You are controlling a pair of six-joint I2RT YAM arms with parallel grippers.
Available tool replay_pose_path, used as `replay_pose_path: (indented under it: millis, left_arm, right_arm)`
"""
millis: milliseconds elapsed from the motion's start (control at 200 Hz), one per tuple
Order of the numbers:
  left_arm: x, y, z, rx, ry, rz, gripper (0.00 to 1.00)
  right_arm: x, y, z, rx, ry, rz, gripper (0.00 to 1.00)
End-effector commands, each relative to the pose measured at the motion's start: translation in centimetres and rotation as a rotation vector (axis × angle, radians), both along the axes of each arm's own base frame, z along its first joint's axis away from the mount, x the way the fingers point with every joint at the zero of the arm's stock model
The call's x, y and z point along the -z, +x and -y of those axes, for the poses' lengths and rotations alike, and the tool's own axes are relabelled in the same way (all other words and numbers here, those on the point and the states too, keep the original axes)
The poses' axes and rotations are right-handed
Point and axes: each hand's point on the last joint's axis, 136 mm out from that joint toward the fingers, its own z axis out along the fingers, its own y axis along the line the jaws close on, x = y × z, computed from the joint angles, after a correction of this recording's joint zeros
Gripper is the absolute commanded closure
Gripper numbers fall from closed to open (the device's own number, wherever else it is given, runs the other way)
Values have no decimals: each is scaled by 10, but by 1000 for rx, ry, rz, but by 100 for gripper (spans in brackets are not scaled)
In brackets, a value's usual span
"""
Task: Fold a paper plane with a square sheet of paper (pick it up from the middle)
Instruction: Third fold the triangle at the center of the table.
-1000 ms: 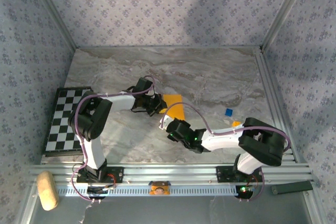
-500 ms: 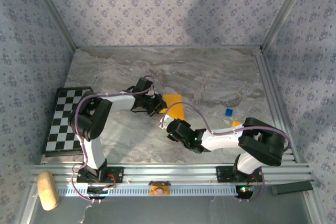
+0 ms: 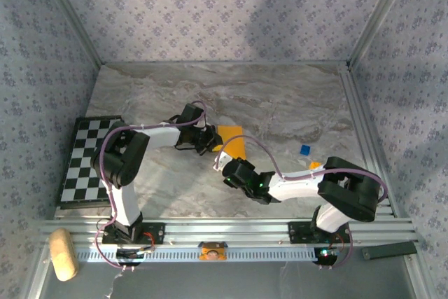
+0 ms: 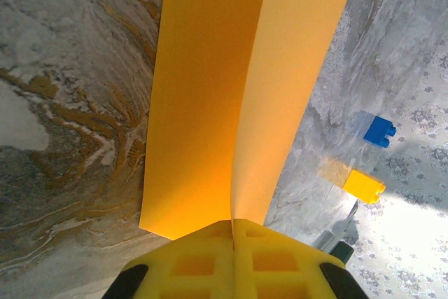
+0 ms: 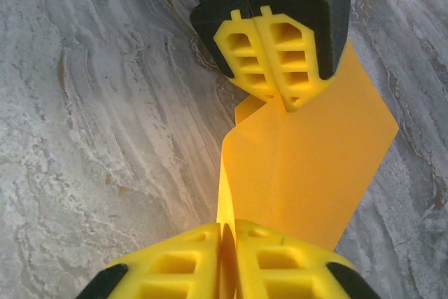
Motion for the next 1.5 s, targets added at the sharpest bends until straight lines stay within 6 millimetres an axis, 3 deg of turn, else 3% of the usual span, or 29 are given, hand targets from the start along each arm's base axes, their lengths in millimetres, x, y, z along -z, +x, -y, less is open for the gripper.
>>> replay_pose_path:
  millis: [0,250,455,565,750,1129,1494]
  left_arm:
    - [-11,3,-1,6,-3,27,98]
    - [-11,5,-7,-5,26,40,92]
    - [-20,12,-33,-42,148,93,54]
    - [-31,17,-55,-68,247,139,44]
    - [-47,24,-65,-84,243,179,44]
    - [-56,28,-59,-62,211,207,49]
    - [-62,37,-46,-9,176,225,58]
  right_arm:
    - [5,3,7,32,-12,-1,89]
    - [5,-1,5,9,15,-31,97]
    - [3,-7,0,-37,171,-198,98]
    - [4,-12,-3,-80,268,-338,98]
    - [-4,-8,-6,-80,450,-553,98]
    - [-17,6,-3,-24,647,-868,98]
    - [-10,9,-12,-27,679,-988,96]
